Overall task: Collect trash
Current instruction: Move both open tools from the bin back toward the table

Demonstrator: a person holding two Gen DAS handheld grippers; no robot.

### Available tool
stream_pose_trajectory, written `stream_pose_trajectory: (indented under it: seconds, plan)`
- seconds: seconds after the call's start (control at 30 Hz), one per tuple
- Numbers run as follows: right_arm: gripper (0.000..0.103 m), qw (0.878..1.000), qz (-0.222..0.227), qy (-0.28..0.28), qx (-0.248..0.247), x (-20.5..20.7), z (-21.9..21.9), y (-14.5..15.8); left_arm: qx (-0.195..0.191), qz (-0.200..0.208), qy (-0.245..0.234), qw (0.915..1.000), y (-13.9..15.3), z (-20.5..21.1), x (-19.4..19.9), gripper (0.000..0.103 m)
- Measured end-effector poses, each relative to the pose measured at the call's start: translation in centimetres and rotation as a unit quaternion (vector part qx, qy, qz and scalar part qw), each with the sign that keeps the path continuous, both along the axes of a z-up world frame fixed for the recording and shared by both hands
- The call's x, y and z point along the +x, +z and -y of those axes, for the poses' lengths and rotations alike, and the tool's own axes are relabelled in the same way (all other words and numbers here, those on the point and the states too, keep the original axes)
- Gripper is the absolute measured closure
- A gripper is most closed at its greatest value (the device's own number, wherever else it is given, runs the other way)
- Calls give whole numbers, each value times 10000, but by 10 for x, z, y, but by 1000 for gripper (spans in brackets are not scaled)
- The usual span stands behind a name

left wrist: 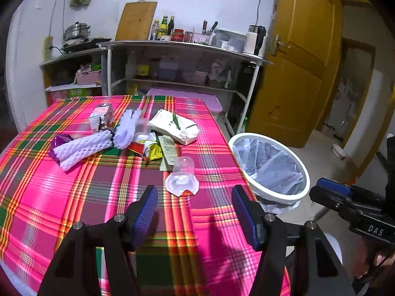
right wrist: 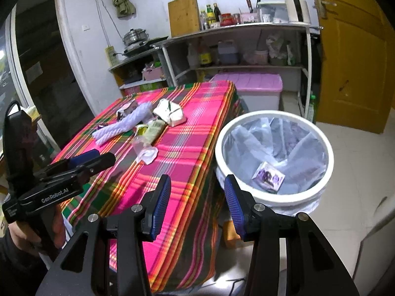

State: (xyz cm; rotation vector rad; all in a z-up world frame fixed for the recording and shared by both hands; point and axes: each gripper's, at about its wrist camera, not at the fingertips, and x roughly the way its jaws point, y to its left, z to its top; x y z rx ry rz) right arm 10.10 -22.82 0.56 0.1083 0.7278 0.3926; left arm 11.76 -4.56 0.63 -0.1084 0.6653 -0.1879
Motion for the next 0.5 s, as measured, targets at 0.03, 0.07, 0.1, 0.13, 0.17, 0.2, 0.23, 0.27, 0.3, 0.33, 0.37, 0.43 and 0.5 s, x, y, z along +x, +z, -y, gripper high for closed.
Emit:
stream_pose_trajectory:
  seconds: [0.03, 0.07, 0.1, 0.13, 0.17, 0.2, 0.23, 0.27, 0.3, 0.33, 0.37, 0.43, 0.5]
  plan:
    - [57, 10000, -42, 13, -25, 1, -1, -2, 8, 1, -11, 10000, -1, 0, -2, 41]
    - [57, 10000, -59, 24, -24, 0, -2, -3, 18, -7, -14, 10000, -2, -1, -3, 41]
    - [57, 10000, -84, 45, -16, 1, -3, -4, 32, -13, -7, 10000, -2, -1, -3, 41]
    - [57, 9999, -104, 63, -20, 1, -4, -5, 37, -14, -7, 10000, -3, -1, -4, 41]
    - [57, 9999, -115, 78, -30, 2, -4, -6, 42, -21, -15, 10000, -4, -2, -4, 41]
    - [57, 9999, -120, 87, -39, 2, -5, -6, 50, -37, -13, 10000, -5, -2, -3, 41]
    - [57, 9999, -122, 96, -43, 2, -5, -6, 55, -55, -4, 10000, -6, -2, -2, 41]
    - [57, 9998, -123, 115, -49, 3, -6, -7, 56, -77, -5, 10000, -8, -2, 0, 41]
    - [57, 9998, -122, 133, -58, 3, -7, -8, 55, -101, -3, 9999, -9, -3, 2, 42]
    - [57, 9998, -126, 147, -62, 4, -8, -8, 53, -124, 6, 9999, -10, -3, 5, 42]
    - [57, 9998, -133, 157, -61, 4, -9, -9, 55, -159, 18, 9999, -11, -3, 8, 42]
    - [57, 9997, -149, 183, -62, 7, -11, -10, 60, -213, 33, 9997, -14, -3, 15, 46]
    - [57, 9997, -156, 200, -59, 9, -12, -11, 74, -248, 34, 9997, -16, -2, 22, 47]
